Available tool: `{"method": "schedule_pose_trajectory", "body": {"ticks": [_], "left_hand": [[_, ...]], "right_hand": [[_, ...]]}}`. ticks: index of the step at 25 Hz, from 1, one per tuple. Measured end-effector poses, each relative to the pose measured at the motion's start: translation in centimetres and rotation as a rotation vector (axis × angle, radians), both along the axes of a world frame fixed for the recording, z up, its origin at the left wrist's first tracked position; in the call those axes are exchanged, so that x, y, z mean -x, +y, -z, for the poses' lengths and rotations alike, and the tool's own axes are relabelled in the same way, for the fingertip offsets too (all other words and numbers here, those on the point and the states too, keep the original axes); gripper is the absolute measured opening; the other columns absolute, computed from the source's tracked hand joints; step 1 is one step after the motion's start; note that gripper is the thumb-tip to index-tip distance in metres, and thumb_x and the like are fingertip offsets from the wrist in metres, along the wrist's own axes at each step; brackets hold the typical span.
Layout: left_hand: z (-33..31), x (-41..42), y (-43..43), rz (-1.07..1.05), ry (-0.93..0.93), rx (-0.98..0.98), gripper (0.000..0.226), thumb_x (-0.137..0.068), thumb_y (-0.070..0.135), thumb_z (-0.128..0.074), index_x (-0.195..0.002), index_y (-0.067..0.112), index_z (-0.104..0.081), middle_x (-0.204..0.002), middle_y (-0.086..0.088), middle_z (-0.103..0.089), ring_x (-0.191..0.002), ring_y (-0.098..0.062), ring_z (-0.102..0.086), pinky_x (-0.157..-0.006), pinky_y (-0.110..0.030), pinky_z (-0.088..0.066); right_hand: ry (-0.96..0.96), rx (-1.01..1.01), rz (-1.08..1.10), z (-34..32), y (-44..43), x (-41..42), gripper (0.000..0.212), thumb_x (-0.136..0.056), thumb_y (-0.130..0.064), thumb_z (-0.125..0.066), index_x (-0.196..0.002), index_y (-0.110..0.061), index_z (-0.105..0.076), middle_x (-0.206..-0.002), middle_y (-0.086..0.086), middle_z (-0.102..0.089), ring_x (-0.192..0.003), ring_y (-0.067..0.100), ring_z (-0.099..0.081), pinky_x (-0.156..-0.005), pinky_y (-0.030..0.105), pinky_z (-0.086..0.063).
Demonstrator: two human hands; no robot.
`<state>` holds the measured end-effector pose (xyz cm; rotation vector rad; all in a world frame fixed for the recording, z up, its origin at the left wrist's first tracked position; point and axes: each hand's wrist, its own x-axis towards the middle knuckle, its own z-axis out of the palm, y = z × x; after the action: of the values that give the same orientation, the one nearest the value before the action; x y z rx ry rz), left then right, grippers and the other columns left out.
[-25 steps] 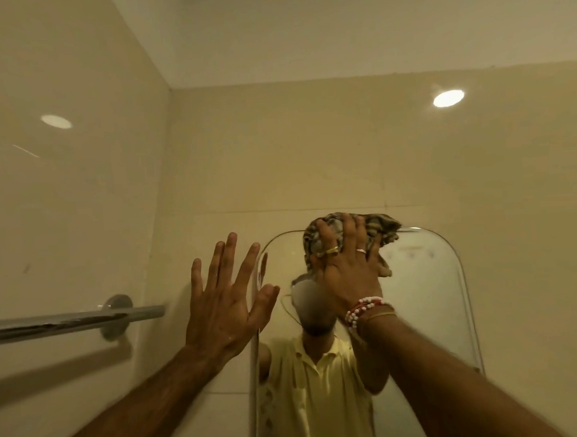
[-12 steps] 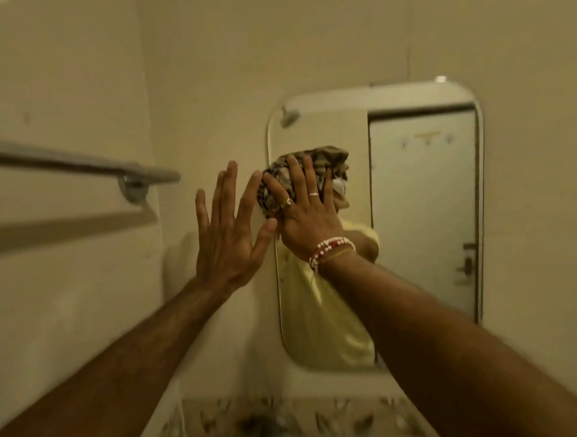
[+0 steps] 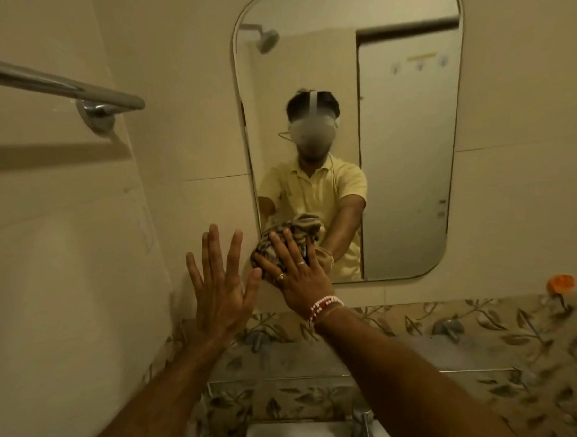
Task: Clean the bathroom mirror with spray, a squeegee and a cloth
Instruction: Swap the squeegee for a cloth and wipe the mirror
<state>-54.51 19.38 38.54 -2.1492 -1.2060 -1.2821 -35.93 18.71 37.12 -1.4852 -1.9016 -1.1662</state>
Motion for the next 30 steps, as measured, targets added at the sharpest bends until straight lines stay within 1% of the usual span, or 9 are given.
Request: {"method": "schedule_pose_trajectory", "body": {"ticks": [4, 7, 9, 12, 16, 21, 25, 27, 30], "left_hand": [[1.4, -3.3, -1.4, 0.037, 0.037, 0.032, 0.072, -0.102, 0.063, -0.023, -0.165, 0.032, -0.006, -0.174, -0.010, 0.007, -0.161, -0.026, 0.005, -0.125, -0.064, 0.000], [1.3, -6.7, -2.0, 0.077, 0.047, 0.025, 0.072, -0.102, 0.061, -0.027, -0.165, 0.033, -0.006, -0.174, -0.010, 0.006, -0.161, -0.026, 0.004, -0.125, -0.065, 0.000], [1.2, -9.1, -2.5, 0.100, 0.058, 0.027, 0.072, -0.102, 0.064, -0.024, -0.165, 0.033, -0.008, -0.174, -0.011, 0.004, -0.161, -0.028, 0.003, -0.124, -0.066, 0.000], [1.6, -12.7, -3.3, 0.129, 0.056, 0.015, 0.073, -0.101, 0.065, -0.023, -0.165, 0.032, -0.009, -0.174, -0.012, 0.003, -0.161, -0.028, 0.007, -0.125, -0.064, 0.003], [2.3, -16.0, -4.0, 0.130, 0.069, -0.028, 0.074, -0.102, 0.065, -0.025, -0.165, 0.036, -0.001, -0.174, -0.012, 0.004, -0.161, -0.028, 0.006, -0.125, -0.062, 0.004], [1.9, -17.4, -3.8, 0.108, 0.083, -0.036, 0.074, -0.102, 0.064, -0.022, -0.166, 0.030, -0.006, -0.174, -0.012, 0.006, -0.161, -0.028, 0.006, -0.123, -0.067, -0.001], [-1.8, -18.3, -2.7, 0.111, 0.073, -0.068, 0.074, -0.103, 0.062, -0.022, -0.166, 0.026, -0.013, -0.174, -0.010, 0.010, -0.161, -0.028, 0.005, -0.123, -0.070, -0.003], [-4.8, -18.8, -2.0, 0.112, 0.074, -0.127, 0.073, -0.103, 0.062, -0.022, -0.166, 0.025, -0.017, -0.174, -0.008, 0.010, -0.161, -0.028, 0.004, -0.122, -0.070, -0.004], [-10.3, -19.5, -0.6, 0.106, 0.071, -0.215, 0.071, -0.103, 0.061, -0.022, -0.166, 0.027, -0.015, -0.175, -0.009, 0.006, -0.161, -0.027, 0.004, -0.123, -0.068, -0.001]], "right_hand": [[-0.047, -0.004, -0.003, 0.5, -0.9, -2.1, 0.072, -0.097, -0.035, -0.051, -0.157, -0.036, -0.013, -0.167, 0.010, -0.008, -0.153, 0.033, -0.008, -0.118, 0.063, -0.009], [-0.024, -0.004, 0.004, 0.8, -1.9, -5.0, 0.074, -0.097, -0.041, -0.048, -0.158, -0.036, -0.005, -0.167, 0.009, -0.006, -0.154, 0.032, -0.005, -0.117, 0.065, -0.015], [-0.009, -0.025, 0.020, 1.4, -2.9, -7.8, 0.076, -0.097, -0.040, -0.049, -0.158, -0.036, -0.004, -0.167, 0.009, -0.006, -0.154, 0.033, -0.005, -0.117, 0.065, -0.013], [-0.002, -0.043, 0.058, 2.3, -4.8, -12.3, 0.073, -0.097, -0.039, -0.051, -0.158, -0.037, -0.011, -0.167, 0.009, -0.006, -0.154, 0.033, -0.005, -0.118, 0.064, -0.009], [0.031, -0.060, 0.112, 3.1, -7.2, -18.1, 0.069, -0.093, -0.040, -0.054, -0.155, -0.036, -0.025, -0.165, 0.013, -0.013, -0.153, 0.036, -0.010, -0.116, 0.066, -0.016], [0.025, -0.066, 0.103, 2.7, -8.4, -21.4, 0.065, -0.093, -0.036, -0.046, -0.155, -0.037, -0.026, -0.166, 0.012, -0.008, -0.153, 0.036, -0.007, -0.119, 0.064, -0.008], [0.065, -0.124, 0.102, -1.6, -7.4, -21.7, 0.074, -0.091, -0.042, -0.054, -0.156, -0.039, -0.020, -0.168, 0.009, 0.000, -0.154, 0.036, -0.003, -0.118, 0.067, -0.002], [0.074, -0.175, 0.089, -5.2, -7.0, -21.9, 0.075, -0.089, -0.046, -0.055, -0.156, -0.039, -0.022, -0.167, 0.010, -0.004, -0.153, 0.037, -0.003, -0.116, 0.070, -0.004], [0.066, -0.229, 0.071, -11.7, -6.4, -21.8, 0.073, -0.087, -0.052, -0.054, -0.154, -0.038, -0.027, -0.166, 0.013, -0.014, -0.153, 0.037, -0.005, -0.114, 0.073, -0.005]]}}
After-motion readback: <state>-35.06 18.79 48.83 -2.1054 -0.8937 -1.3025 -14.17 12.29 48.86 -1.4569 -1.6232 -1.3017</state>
